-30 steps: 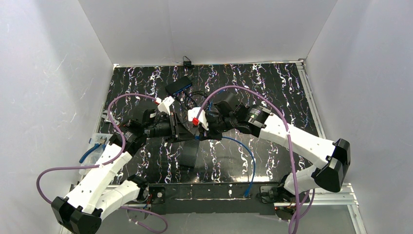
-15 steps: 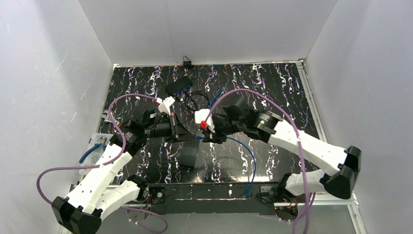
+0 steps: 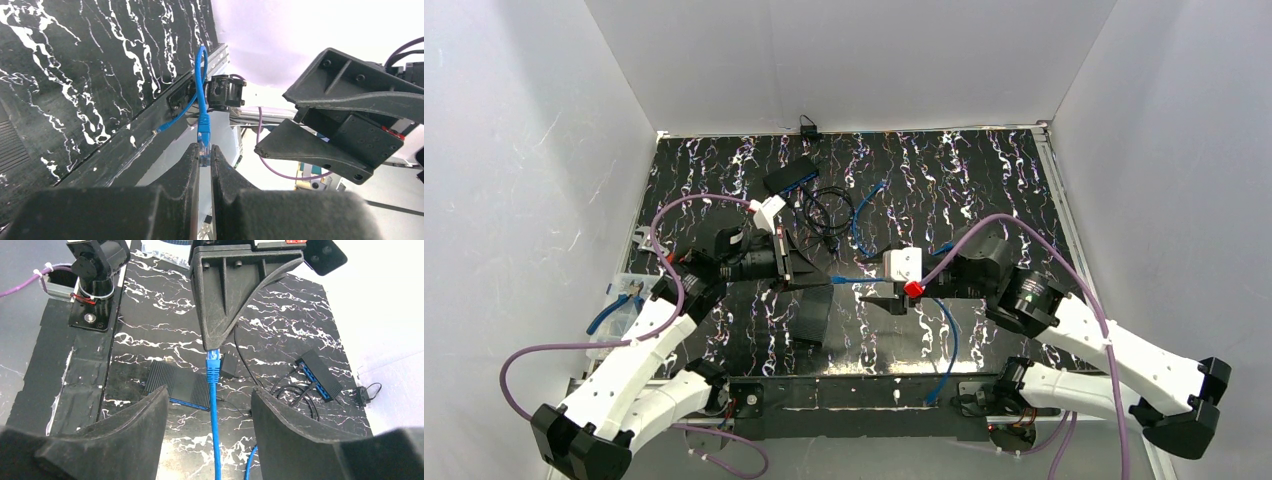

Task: Insert the plug into the switch port
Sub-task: Pick up the connector from the center of the board.

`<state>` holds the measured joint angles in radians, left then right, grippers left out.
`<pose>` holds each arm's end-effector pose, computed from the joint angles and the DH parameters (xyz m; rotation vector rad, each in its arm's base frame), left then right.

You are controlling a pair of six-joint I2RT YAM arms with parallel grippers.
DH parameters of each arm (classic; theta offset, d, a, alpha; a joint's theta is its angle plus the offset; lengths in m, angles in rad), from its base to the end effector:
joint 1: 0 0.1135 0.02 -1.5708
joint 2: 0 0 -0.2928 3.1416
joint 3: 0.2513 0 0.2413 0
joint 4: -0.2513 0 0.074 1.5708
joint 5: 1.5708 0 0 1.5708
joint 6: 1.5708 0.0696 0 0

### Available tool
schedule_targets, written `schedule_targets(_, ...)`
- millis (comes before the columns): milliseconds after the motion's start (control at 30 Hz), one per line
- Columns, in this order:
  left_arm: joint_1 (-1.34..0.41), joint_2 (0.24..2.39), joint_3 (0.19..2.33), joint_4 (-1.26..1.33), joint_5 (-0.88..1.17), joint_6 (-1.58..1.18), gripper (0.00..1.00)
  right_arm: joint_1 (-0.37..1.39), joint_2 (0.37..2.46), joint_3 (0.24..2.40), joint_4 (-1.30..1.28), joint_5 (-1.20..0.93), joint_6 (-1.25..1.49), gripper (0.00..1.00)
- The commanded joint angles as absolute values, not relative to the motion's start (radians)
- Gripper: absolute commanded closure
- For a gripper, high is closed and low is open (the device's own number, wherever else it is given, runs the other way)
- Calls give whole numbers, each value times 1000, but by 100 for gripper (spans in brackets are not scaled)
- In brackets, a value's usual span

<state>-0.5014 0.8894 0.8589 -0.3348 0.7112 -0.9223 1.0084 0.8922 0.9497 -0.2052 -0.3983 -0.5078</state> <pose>0.1442 -0.1309 0.3485 0.0879 2.2085 -1.5648 0.0853 0.1859 0.3944 -1.4106 1.0511 0.7090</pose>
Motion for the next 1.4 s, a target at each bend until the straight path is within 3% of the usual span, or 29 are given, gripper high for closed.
schedule_targets(0, -503, 859, 828, -249, 777, -994, 100, 1011, 910, 978, -128, -391, -450, 35)
schedule_targets(167, -503, 850, 803, -193, 807, -1047, 100, 1010, 935, 993, -125, -432, -431, 42)
schedule_targets(733, -503, 832, 790, -146, 848, -1093, 100, 1011, 1016, 1025, -117, -465, -407, 55)
schedule_targets(933, -503, 833, 784, -130, 857, -1098, 100, 1011, 1020, 1031, -119, -465, -407, 64)
schedule_targets(1133, -504, 832, 781, -114, 862, -1106, 100, 1011, 1026, 1032, -120, -465, -407, 66)
schedule_targets(1267, -503, 826, 779, -112, 864, -1109, 100, 1011, 1029, 1035, -122, -472, -405, 76)
schedule_targets(1367, -503, 822, 776, -97, 869, -1121, 100, 1011, 1035, 1038, -126, -474, -403, 77)
